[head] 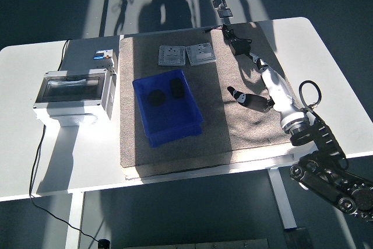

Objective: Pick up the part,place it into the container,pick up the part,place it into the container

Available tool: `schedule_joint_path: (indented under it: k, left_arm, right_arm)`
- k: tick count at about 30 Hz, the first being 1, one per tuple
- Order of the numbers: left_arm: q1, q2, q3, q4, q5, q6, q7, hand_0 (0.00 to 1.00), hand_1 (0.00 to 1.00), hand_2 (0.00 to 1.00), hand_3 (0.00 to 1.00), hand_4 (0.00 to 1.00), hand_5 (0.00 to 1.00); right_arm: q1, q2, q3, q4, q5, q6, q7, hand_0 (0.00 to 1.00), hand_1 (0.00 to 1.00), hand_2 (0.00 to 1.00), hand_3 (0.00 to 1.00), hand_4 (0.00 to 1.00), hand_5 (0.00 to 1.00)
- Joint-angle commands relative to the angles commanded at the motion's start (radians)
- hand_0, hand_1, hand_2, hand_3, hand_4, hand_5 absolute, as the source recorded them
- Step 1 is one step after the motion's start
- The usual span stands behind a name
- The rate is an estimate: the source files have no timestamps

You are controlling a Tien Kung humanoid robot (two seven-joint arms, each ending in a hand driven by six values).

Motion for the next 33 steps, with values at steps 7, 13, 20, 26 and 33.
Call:
schedule_joint_path:
  k: [7, 13, 20, 26, 33]
  left_arm:
    - [-0.002, -0.008, 0.014, 0.000, 0.021, -0.034, 0.022, 0.654, 0.598, 0.556, 0.617, 0.607, 0.898]
    - [-0.010, -0.005, 0.024, 0.000, 0.021, -0.049, 0.028, 0.656, 0.602, 0.579, 0.631, 0.618, 0.881]
    - [-0.013, -0.003, 0.017, 0.000, 0.031, -0.051, 0.019, 0.662, 0.616, 0.597, 0.640, 0.649, 0.848]
    - [-0.012, -0.001, -0.005, 0.000, 0.081, -0.077, 0.040, 0.663, 0.613, 0.593, 0.629, 0.668, 0.770]
    - [-0.007, 0.001, 0.003, 0.000, 0.081, -0.092, 0.052, 0.666, 0.614, 0.595, 0.620, 0.660, 0.716]
  right_arm:
    - [-0.146, 0.028, 0.167, 0.004, 0.195, -0.035, 0.154, 0.769, 0.769, 0.808, 0.808, 0.758, 0.344]
    - [-0.169, 0.036, 0.244, -0.009, 0.369, -0.024, 0.278, 0.720, 0.480, 0.567, 0.662, 0.742, 0.341]
    - [-0.192, 0.033, 0.314, -0.029, 0.563, -0.081, 0.386, 0.696, 0.388, 0.444, 0.485, 0.979, 0.684]
    - [-0.210, 0.028, 0.346, -0.043, 0.688, -0.081, 0.440, 0.847, 0.848, 0.859, 0.785, 0.998, 0.784]
    - [-0.242, 0.014, 0.352, -0.035, 0.721, -0.081, 0.446, 0.973, 0.940, 0.954, 0.915, 0.998, 0.812]
